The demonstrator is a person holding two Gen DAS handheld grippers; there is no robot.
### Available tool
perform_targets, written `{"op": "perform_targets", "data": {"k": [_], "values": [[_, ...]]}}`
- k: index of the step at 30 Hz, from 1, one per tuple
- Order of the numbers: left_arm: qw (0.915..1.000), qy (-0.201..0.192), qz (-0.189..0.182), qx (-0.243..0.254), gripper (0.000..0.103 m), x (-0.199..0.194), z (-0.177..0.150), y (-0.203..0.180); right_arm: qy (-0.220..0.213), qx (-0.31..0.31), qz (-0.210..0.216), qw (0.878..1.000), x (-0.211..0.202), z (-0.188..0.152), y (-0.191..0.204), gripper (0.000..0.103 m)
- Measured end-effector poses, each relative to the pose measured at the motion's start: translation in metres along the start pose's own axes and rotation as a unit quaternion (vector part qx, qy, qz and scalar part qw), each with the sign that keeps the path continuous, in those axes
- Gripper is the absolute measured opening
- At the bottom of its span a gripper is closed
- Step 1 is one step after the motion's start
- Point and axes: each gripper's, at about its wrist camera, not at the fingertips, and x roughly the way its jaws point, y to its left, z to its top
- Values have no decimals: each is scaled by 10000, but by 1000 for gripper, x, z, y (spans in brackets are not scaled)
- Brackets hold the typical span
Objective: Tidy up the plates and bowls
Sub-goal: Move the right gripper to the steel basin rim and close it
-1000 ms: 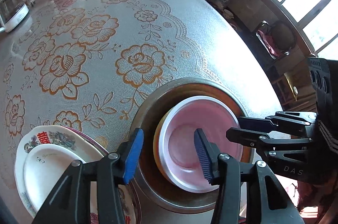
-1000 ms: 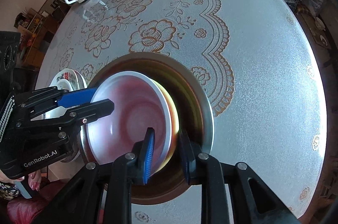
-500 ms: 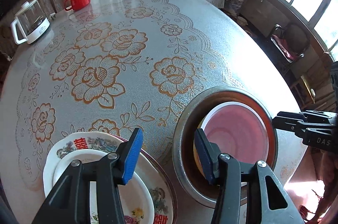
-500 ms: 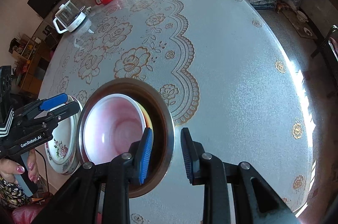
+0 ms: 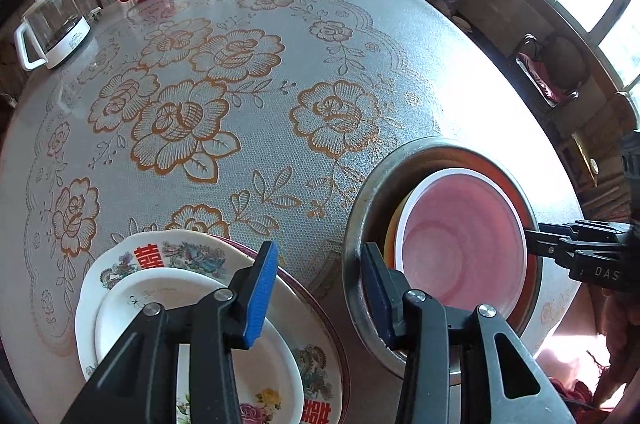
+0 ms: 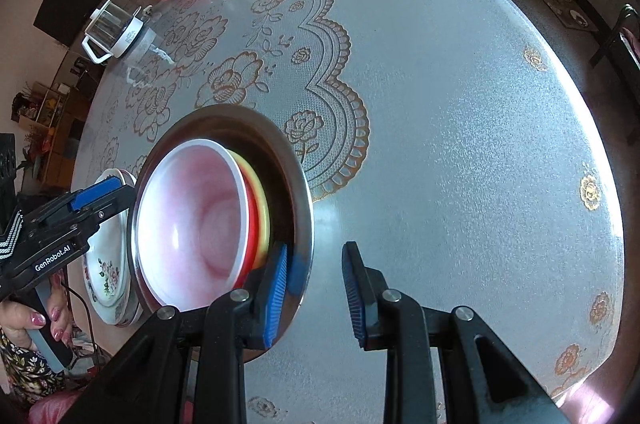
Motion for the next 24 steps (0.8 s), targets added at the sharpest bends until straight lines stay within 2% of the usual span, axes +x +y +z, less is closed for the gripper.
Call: {"op": "perform_targets", "data": {"k": [11,15,17,20,24], "values": [[9998,80,38,182,45,0,-1,-3,129,143,190,9996,19,-2,-1,27],[9988,239,-126,400,48,2,0,-7,30,66,248,9997,22,-2,2,19],[9980,337,-39,528,48,7,1,-9,8,-3,238,9997,24,0,6,16],[9970,362,90,681,48,12,3,-11,9,-7,248,9997,28,2,8,15],[9961,420,70,767,48,15,5,-13,19,46,329,9994,29,2,5,15]]}}
